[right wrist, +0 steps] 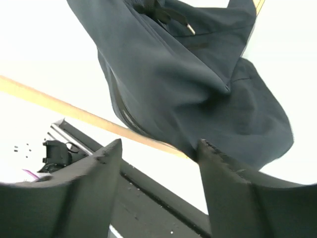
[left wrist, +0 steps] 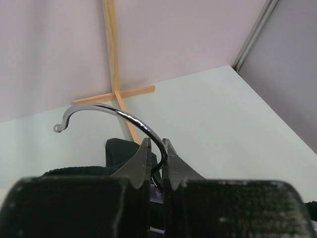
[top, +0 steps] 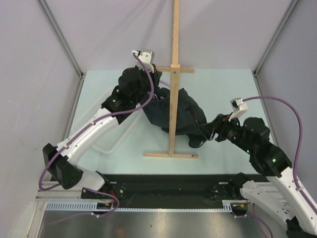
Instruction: Remove the shorts from the hanger
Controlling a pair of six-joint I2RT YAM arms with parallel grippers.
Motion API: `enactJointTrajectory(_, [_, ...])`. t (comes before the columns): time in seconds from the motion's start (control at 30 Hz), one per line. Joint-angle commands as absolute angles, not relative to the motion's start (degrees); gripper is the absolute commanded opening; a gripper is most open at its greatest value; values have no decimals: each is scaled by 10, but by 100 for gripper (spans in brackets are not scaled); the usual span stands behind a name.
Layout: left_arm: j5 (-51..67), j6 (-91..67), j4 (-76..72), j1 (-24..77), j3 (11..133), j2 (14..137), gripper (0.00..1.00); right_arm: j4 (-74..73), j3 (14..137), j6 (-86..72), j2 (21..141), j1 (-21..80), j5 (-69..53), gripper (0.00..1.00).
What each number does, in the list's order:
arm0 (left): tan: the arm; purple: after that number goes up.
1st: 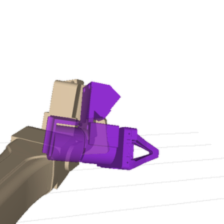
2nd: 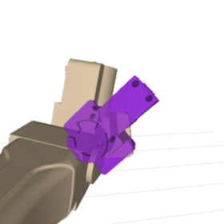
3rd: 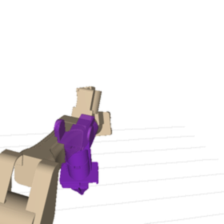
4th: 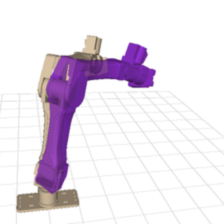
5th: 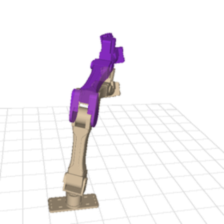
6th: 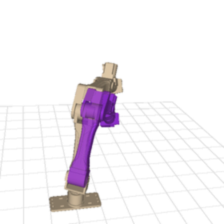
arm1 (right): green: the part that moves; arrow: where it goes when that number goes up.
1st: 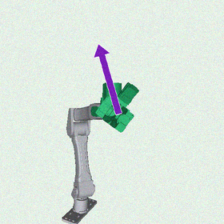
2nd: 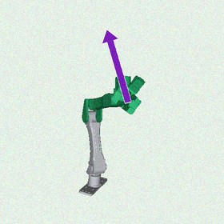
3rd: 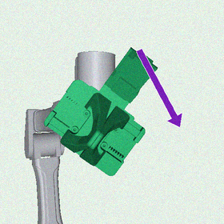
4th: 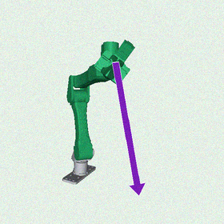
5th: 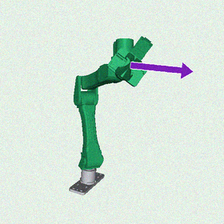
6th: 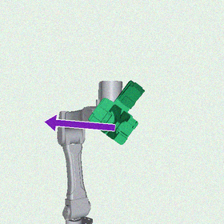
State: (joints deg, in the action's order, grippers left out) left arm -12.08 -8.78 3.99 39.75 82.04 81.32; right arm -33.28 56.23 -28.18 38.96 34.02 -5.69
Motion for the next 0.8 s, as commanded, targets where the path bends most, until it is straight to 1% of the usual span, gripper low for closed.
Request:
enactJointTrajectory(0.0, [-143,-99,-6,398,867,808,0,-280,513,-271,344,341,-39,55])
enactJointTrajectory(0.07, [-140,-112,-8,398,867,804,0,-252,505,-266,336,343,-38,45])
enactJointTrajectory(0.1, [-136,-116,-11,398,865,804,0,-243,502,-266,332,342,-37,36])
enactJointTrajectory(0.17, [-130,-128,-14,398,865,803,0,-223,494,-262,332,341,-43,28])
enactJointTrajectory(0.2, [-127,-132,-18,398,864,802,0,-208,491,-262,333,342,-46,21])
enactJointTrajectory(0.27, [-121,-141,-21,398,864,801,0,-196,485,-260,337,342,-48,10])
enactJointTrajectory(0.3, [-122,-143,-24,398,865,802,0,-191,484,-260,339,342,-46,1])
enactJointTrajectory(0.4, [-147,-153,-26,398,867,802,0,-195,480,-266,338,342,-22,0])
enactJointTrajectory(0.47, [-188,-170,-25,397,867,802,0,-208,474,-272,323,342,-2,0])
enactJointTrajectory(0.53, [-219,-178,-24,397,867,799,0,-225,467,-295,303,342,63,0])
enactJointTrajectory(0.7, [-278,-174,-57,397,847,788,0,-289,442,-322,203,342,175,0])
enactJointTrajectory(0.77, [-299,-171,-62,396,843,786,0,-316,439,-330,171,342,196,0])
